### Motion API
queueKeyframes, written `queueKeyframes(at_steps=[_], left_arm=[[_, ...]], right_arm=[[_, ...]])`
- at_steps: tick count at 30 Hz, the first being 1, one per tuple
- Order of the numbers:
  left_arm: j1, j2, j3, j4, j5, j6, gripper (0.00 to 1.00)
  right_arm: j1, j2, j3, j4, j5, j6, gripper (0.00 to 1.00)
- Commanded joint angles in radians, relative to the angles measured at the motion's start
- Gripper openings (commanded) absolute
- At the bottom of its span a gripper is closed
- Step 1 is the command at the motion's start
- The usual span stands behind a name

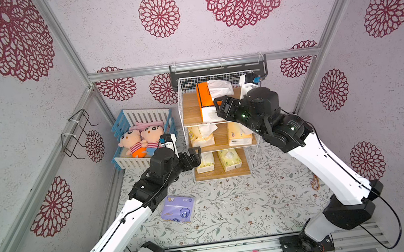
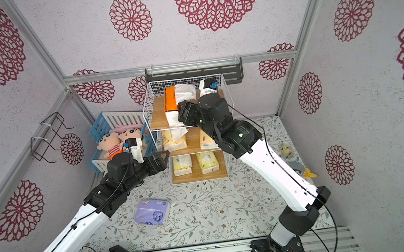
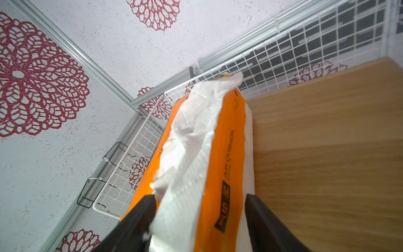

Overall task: Remove the tissue boxes from the shelf
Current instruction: Pick up a box of tissues from the shelf.

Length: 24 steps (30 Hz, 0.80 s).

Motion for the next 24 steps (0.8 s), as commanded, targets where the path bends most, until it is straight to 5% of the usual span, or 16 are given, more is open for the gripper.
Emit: queueKeyframes(at_steps=[1, 6, 17, 24], left_arm=[[-0.014, 0.002, -0.005, 0.014, 0.003, -0.003, 0.97], [-0.014, 0.014, -0.003, 0.024, 0.016, -0.017, 0.97], [-0.015, 0.018, 0.024, 0.007, -0.002, -0.009, 0.97], [-0.016, 0.011, 0.03, -0.006, -0.011, -0.011, 0.97]], right_arm=[[-0.004, 0.023, 0.058, 0.028, -0.02, -0.024, 0.72], [-0.001, 0.073, 0.116, -0.037, -0.005, -0.023, 0.69], [0.004, -0.005, 0.015, 0.025, 0.015, -0.062, 0.19], [0.004, -0.045, 0.016, 0.038, 0.003, -0.09, 0.09]])
